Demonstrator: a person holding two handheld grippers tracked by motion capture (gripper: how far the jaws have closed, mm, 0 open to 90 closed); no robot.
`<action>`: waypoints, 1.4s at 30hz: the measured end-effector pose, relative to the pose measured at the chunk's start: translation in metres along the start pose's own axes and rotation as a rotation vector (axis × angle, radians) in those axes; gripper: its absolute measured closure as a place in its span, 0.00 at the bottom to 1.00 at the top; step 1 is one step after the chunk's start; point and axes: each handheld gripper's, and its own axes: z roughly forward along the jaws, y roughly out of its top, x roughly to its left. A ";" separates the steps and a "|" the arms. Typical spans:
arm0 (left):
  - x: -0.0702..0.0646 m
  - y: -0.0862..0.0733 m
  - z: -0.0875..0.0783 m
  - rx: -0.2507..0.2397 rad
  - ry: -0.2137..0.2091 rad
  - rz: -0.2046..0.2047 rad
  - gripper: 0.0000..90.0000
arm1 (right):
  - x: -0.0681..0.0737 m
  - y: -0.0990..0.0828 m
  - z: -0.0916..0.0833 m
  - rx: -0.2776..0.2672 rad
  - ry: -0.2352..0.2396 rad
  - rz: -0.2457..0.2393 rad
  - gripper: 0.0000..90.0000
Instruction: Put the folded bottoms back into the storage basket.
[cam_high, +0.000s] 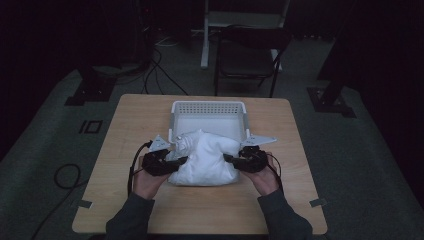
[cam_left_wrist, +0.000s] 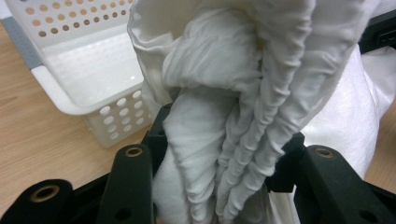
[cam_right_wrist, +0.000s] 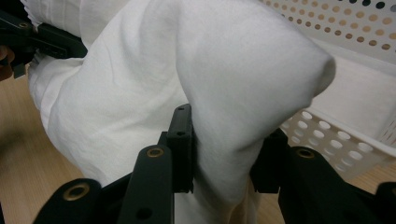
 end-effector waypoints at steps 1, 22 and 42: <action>0.000 0.002 0.000 -0.002 0.002 0.000 0.61 | 0.000 0.000 0.000 -0.001 -0.001 -0.001 0.74; 0.006 0.016 0.000 -0.026 0.006 -0.002 0.61 | -0.006 0.016 -0.002 -0.023 -0.021 -0.011 0.74; 0.015 0.032 0.002 -0.042 0.008 -0.015 0.61 | -0.012 0.032 -0.001 -0.034 -0.035 -0.009 0.74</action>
